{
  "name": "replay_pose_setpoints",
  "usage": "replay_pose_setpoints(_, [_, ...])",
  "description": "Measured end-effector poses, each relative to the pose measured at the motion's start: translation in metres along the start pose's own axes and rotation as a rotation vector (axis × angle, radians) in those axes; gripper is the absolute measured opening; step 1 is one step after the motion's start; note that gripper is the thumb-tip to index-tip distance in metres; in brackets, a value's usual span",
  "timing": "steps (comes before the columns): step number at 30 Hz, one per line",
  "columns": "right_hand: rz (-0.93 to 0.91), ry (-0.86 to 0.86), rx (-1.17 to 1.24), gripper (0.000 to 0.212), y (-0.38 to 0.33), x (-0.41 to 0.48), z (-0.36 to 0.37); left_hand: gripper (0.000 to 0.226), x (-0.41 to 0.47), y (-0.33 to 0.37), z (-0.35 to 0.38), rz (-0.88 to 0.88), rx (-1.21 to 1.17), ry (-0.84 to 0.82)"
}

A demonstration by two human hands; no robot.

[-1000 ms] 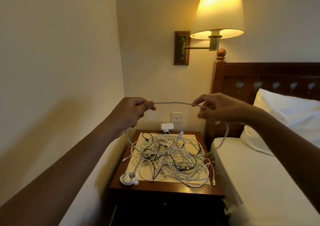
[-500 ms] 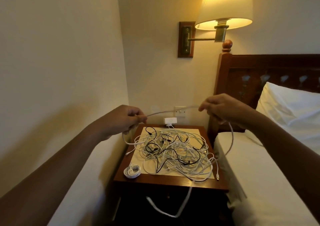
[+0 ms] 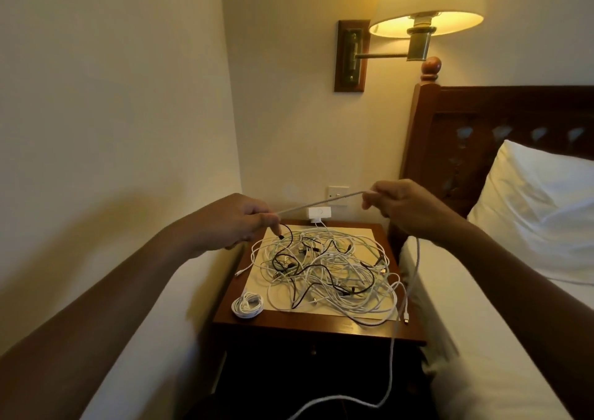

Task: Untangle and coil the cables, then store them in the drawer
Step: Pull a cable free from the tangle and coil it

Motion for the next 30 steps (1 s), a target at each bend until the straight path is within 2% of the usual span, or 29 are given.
replay_pose_setpoints(3, [0.078, -0.109, -0.057, 0.034, 0.042, -0.006, 0.020, 0.033, -0.001, -0.003, 0.001, 0.042, -0.293, 0.088])
replay_pose_setpoints(7, [0.142, -0.108, -0.114, 0.036, 0.105, -0.041, 0.043, 0.030, -0.002, -0.010, -0.029, 0.102, -0.735, 0.261])
replay_pose_setpoints(11, [0.225, -0.080, -0.146, 0.047, 0.172, -0.087, 0.064, 0.033, -0.001, -0.022, -0.026, 0.081, -0.881, 0.353])
replay_pose_setpoints(13, [0.318, -0.177, -0.172, 0.037, 0.200, -0.099, 0.077, 0.034, 0.001, -0.022, -0.009, 0.079, -0.955, 0.335])
replay_pose_setpoints(15, [0.407, -0.427, -0.291, 0.021, 0.212, -0.111, 0.093, 0.033, 0.001, -0.017, 0.003, 0.083, -0.988, 0.269])
replay_pose_setpoints(16, [0.433, -0.536, -0.353, 0.011, 0.210, -0.115, 0.097, 0.033, 0.000, -0.011, 0.008, 0.084, -0.965, 0.208])
replay_pose_setpoints(17, [0.425, -0.598, -0.385, 0.023, 0.201, -0.115, 0.097, 0.034, 0.000, -0.004, 0.013, 0.085, -0.920, 0.135])
replay_pose_setpoints(18, [0.378, -0.569, -0.339, 0.047, 0.184, -0.108, 0.095, 0.034, -0.001, 0.004, 0.021, 0.083, -0.861, 0.056])
replay_pose_setpoints(19, [0.320, -0.484, -0.195, 0.067, 0.155, -0.099, 0.092, 0.034, -0.001, 0.013, 0.030, 0.085, -0.786, -0.018])
replay_pose_setpoints(20, [0.254, -0.389, -0.022, 0.080, 0.121, -0.088, 0.088, 0.034, -0.002, 0.022, 0.039, 0.093, -0.694, -0.080])
replay_pose_setpoints(21, [0.191, -0.327, 0.151, 0.082, 0.088, -0.079, 0.084, 0.033, -0.002, 0.030, 0.048, 0.107, -0.601, -0.127])
replay_pose_setpoints(23, [0.110, -0.299, 0.373, 0.057, 0.037, -0.063, 0.080, 0.030, -0.001, 0.039, 0.057, 0.117, -0.456, -0.165])
replay_pose_setpoints(24, [0.100, -0.318, 0.398, 0.040, 0.024, -0.058, 0.080, 0.029, 0.000, 0.038, 0.056, 0.103, -0.383, -0.153])
replay_pose_setpoints(25, [0.099, -0.319, 0.415, 0.032, 0.018, -0.056, 0.080, 0.027, 0.002, 0.034, 0.052, 0.088, -0.267, -0.115])
replay_pose_setpoints(28, [0.112, -0.251, 0.455, 0.036, 0.034, -0.050, 0.076, 0.024, 0.006, 0.012, 0.038, 0.024, 0.262, 0.048])
replay_pose_setpoints(30, [0.067, -0.196, 0.327, 0.031, 0.048, -0.046, 0.073, 0.022, 0.006, -0.007, 0.030, -0.075, 0.497, 0.185])
Point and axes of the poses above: each hand's wrist, its own x-axis towards the middle knuckle, its own z-axis out of the palm, y = z × x, the point moved 6 cm from there along x, towards the middle knuckle, and after that the axes turned 13 degrees about x, right-handed, at the moved point
